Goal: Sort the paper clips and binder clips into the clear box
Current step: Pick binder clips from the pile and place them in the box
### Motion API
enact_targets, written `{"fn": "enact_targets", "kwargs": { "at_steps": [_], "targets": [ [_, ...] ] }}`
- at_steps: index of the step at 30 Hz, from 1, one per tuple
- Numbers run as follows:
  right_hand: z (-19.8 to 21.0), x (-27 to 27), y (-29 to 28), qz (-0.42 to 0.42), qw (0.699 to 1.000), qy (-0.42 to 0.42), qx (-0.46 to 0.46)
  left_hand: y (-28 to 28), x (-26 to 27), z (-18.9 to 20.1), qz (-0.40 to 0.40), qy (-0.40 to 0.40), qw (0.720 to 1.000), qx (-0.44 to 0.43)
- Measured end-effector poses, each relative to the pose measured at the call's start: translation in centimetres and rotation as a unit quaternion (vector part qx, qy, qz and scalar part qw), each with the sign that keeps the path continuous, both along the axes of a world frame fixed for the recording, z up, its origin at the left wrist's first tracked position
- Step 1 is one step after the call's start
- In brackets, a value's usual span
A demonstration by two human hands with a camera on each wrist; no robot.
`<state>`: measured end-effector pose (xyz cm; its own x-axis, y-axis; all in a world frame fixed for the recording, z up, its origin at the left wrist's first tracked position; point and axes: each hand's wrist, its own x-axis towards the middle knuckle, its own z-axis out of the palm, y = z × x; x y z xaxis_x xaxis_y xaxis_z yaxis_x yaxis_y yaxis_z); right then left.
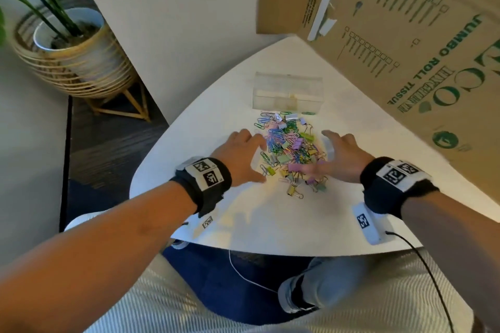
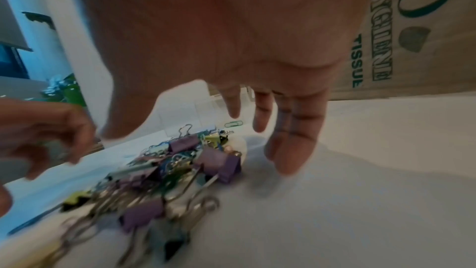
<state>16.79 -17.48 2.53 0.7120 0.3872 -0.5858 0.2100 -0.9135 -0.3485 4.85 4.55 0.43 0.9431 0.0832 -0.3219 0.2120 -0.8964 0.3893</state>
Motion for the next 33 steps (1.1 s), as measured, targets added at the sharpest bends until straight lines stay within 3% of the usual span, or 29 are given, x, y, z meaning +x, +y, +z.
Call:
{"fn": "enact_targets", "kwargs": {
  "at_steps": [3, 9, 14, 20, 27, 33],
  "targets": [
    [-0.6, -1.6, 0.0, 0.023, 0.999, 0.034, -0.03, 0.8, 0.9, 0.3, 0.01, 0.06, 0.997, 0.048],
    [-1.7, -1.8, 3.0, 0.038, 0.999, -0.015, -0.031, 2.1, 3.3, 0.1, -0.001, 0.092, 0.994, 0.057],
    [-1.8, -0.8, 4.6, 0.051, 0.998, -0.017, -0.017, 0.4, 4.5, -0.5, -0.045, 0.08, 0.996, -0.014],
    [-2.4, 0.0, 5.7, 0.078, 0.997, -0.017, -0.011, -2.0, 4.7, -0.6, -0.024, 0.029, 0.997, -0.07],
    [-2.5, 0.4, 5.6, 0.104, 0.994, -0.015, -0.003, -1.0, 5.4, 4.0, -0.082, 0.113, 0.989, 0.041],
    [-2.4, 0.8, 5.3, 0.108, 0.994, -0.005, 0.018, 0.1, 7.0, 7.8, -0.073, 0.085, 0.989, 0.1]
  ]
}}
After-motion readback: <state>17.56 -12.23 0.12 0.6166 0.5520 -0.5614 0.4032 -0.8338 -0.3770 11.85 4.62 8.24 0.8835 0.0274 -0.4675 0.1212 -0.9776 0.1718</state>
